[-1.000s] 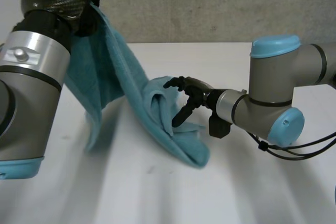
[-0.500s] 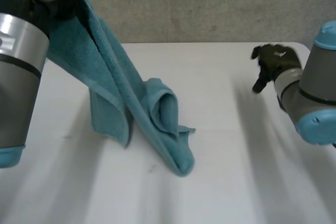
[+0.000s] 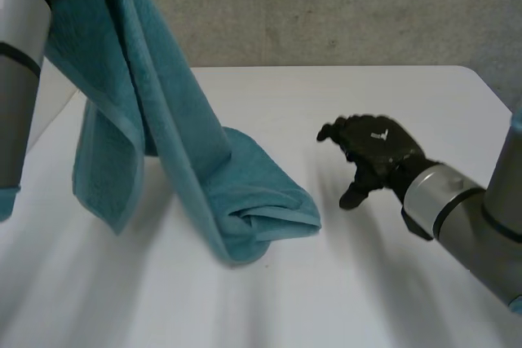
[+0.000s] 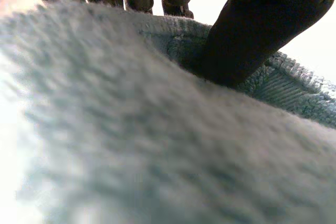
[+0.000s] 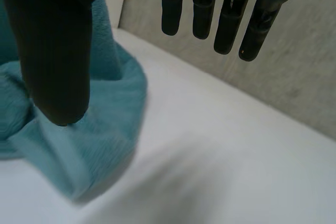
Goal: Fold the laundry
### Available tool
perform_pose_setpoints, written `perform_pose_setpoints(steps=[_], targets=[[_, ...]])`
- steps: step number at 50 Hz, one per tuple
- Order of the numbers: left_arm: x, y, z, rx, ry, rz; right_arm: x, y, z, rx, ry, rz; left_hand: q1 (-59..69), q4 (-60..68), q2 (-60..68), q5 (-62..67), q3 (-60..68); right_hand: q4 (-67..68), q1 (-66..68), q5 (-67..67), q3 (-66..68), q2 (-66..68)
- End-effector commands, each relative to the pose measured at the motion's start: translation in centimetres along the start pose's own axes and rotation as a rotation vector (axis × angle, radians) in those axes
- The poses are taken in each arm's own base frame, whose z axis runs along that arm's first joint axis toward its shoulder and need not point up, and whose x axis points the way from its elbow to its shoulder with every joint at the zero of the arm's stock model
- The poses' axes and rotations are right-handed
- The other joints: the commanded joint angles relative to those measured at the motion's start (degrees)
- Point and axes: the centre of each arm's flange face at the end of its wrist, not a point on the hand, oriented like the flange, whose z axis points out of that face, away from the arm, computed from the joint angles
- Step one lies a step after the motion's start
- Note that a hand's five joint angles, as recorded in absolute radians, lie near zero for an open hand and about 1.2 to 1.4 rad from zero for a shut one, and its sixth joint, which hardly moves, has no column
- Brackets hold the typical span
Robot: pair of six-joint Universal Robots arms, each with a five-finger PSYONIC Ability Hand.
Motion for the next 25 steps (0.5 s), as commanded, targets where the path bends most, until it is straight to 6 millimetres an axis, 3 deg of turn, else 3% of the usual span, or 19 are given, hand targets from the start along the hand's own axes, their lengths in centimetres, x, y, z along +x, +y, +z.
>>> perform_pose_setpoints(steps=[1, 7, 8, 12, 20, 21, 23, 24, 25], targets=[[-1.2, 0.7, -0.2, -0.021, -0.031, 0.023, -2.2, 3.8, 1.1, -0.104, -0.060, 0.054, 15.28, 11.48, 11.34, 14.22, 11.74, 1.06, 2.62, 1.29, 0.72, -0.51], [-1.7, -0.3, -0.3, 0.004, -0.044, 0.021, -2.2, 4.7, 2.6, -0.085, -0.055, 0.091, 15.28, 11.48, 11.34, 14.22, 11.74, 3.58, 5.15, 3.81, 3.24, 2.01], [-1.7, -0.4, -0.4, 0.005, -0.044, 0.021, -2.7, 5.4, 3.7, -0.087, -0.070, 0.107, 15.28, 11.48, 11.34, 14.22, 11.74, 6.25, 7.81, 6.48, 5.91, 4.67], [-1.8, -0.7, -0.7, 0.009, -0.044, 0.019, -3.8, 6.1, 4.6, -0.098, -0.094, 0.098, 15.28, 11.48, 11.34, 14.22, 11.74, 8.12, 9.68, 8.35, 7.78, 6.55], [-1.7, 0.0, -1.0, -0.012, -0.040, 0.021, -4.4, 8.3, 7.2, -0.137, -0.050, 0.077, 15.28, 11.48, 11.34, 14.22, 11.74, 13.83, 15.40, 14.06, 13.49, 12.26], [-1.7, 0.0, -1.0, -0.014, -0.039, 0.021, -4.3, 8.6, 7.7, -0.139, -0.033, 0.074, 15.28, 11.48, 11.34, 14.22, 11.74, 18.34, 19.90, 18.57, 18.00, 16.77], [-1.7, 0.0, -1.0, -0.016, -0.040, 0.022, -4.2, 8.5, 8.4, -0.127, -0.007, 0.069, 15.28, 11.48, 11.34, 14.22, 11.74, 40.64, 42.21, 40.87, 40.30, 39.07], [-1.8, 0.2, -1.0, -0.021, -0.045, 0.025, -3.7, 8.0, 8.8, -0.101, 0.013, 0.069, 15.28, 11.48, 11.34, 14.22, 11.74, 61.01, 62.58, 61.24, 60.67, 59.44], [-1.9, 0.3, -1.0, -0.023, -0.047, 0.025, -3.5, 7.6, 9.0, -0.080, 0.023, 0.069, 15.28, 11.48, 11.34, 14.22, 11.74, 61.22, 62.78, 61.45, 60.88, 59.65]])
